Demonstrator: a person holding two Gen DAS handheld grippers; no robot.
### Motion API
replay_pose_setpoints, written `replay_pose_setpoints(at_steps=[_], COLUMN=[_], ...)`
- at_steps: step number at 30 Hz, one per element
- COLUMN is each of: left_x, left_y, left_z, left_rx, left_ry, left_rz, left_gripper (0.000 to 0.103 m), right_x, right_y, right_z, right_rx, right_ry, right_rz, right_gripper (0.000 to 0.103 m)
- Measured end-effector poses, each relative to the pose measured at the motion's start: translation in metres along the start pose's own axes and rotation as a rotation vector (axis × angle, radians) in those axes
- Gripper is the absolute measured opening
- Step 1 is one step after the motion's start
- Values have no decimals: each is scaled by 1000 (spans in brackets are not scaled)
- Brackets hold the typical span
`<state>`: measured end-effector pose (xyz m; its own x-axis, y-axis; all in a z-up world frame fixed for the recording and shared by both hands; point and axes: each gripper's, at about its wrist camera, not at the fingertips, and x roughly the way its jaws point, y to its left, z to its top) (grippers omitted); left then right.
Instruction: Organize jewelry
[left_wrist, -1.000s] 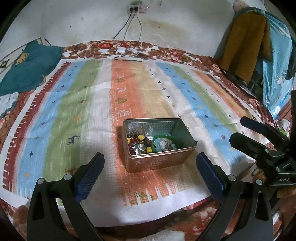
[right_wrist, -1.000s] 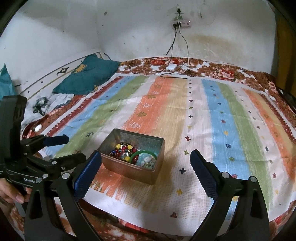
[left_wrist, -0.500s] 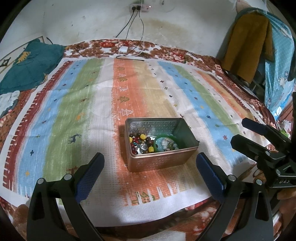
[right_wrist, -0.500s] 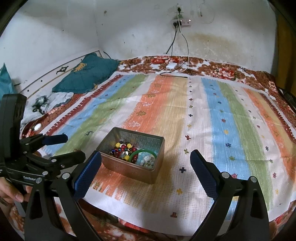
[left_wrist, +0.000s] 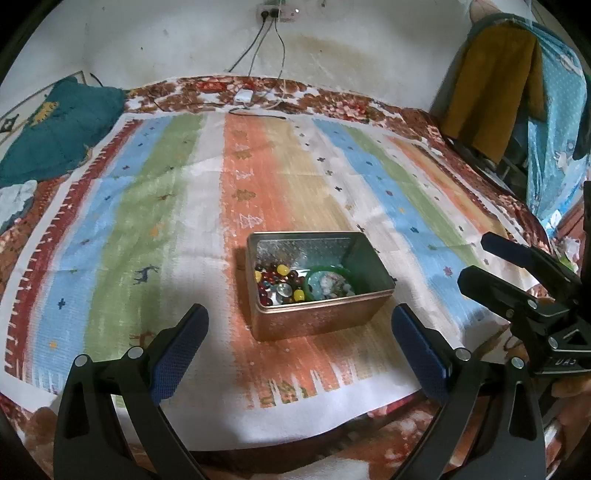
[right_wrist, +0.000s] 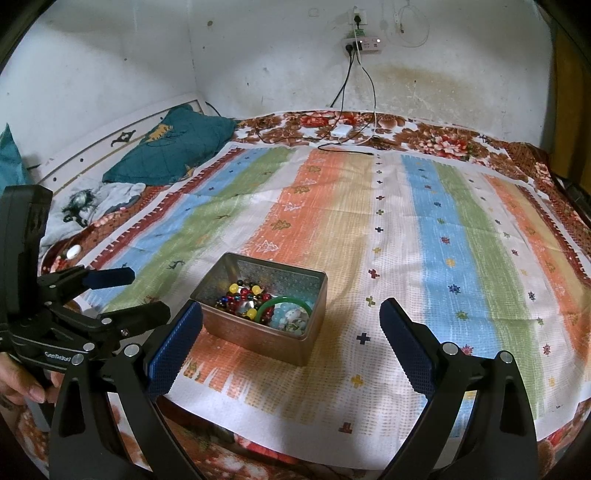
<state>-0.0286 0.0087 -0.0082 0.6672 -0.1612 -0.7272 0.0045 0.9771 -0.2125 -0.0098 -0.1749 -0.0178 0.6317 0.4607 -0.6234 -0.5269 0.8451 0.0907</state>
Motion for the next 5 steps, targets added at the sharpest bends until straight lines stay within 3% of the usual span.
replay_pose_setpoints(at_steps=[5], left_x=[1], left_y=[1], left_z=[1], left_rx=[-9], left_ry=[-3], left_rz=[6], left_gripper=[97], right_x=[0], right_y=[0], right_z=[0], right_rx=[1], right_ry=[0], right_rz=[0], right_gripper=[97])
